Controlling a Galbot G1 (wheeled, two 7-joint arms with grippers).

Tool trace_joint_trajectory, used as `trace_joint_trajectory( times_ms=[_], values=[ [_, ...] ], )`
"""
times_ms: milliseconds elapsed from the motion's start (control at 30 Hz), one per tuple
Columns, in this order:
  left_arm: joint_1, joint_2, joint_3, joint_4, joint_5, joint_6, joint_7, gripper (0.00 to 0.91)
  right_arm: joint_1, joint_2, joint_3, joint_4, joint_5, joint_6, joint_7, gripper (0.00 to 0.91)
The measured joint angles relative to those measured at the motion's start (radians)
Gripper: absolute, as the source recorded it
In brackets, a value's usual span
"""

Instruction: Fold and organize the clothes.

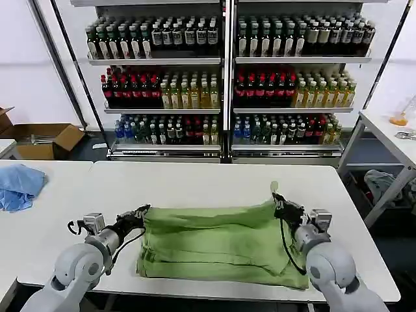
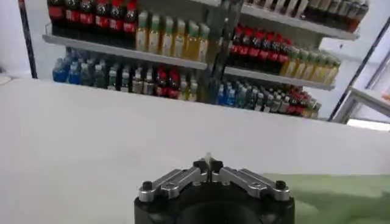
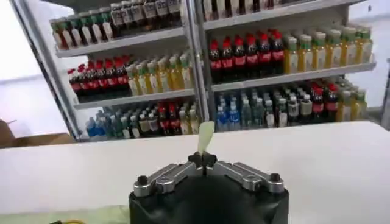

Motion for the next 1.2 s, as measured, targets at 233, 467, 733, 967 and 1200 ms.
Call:
trace_joint_trajectory(
  times_ms=[233,467,733,967,1200],
  values=[
    [0.026,-0.005,0.014,0.005,0.068,0.006,0.018,0.081,-0.116,0.015,0.048,0.048,-0.007,-0.009,0.017,0.000],
    [0.032,-0.018,0.037,0.025,0.138,0.007,0.028,0.907,-0.158,0.037,0.052,0.052,-0.028,-0.020,0.032,0.020],
    [0.049,-0.034,0.047,0.034,0.204,-0.003,0.028,0.907,-0.179,0.063,0.038,0.037,-0.061,-0.039,0.038,0.907],
    [0.077,-0.053,0.037,0.008,0.259,-0.050,-0.011,0.907,-0.223,0.069,0.054,0.066,-0.115,-0.028,0.020,0.907],
    [0.146,-0.109,0.031,-0.051,0.339,-0.118,-0.092,0.907,-0.292,0.088,0.082,0.123,-0.178,-0.002,0.000,0.907]
  ],
)
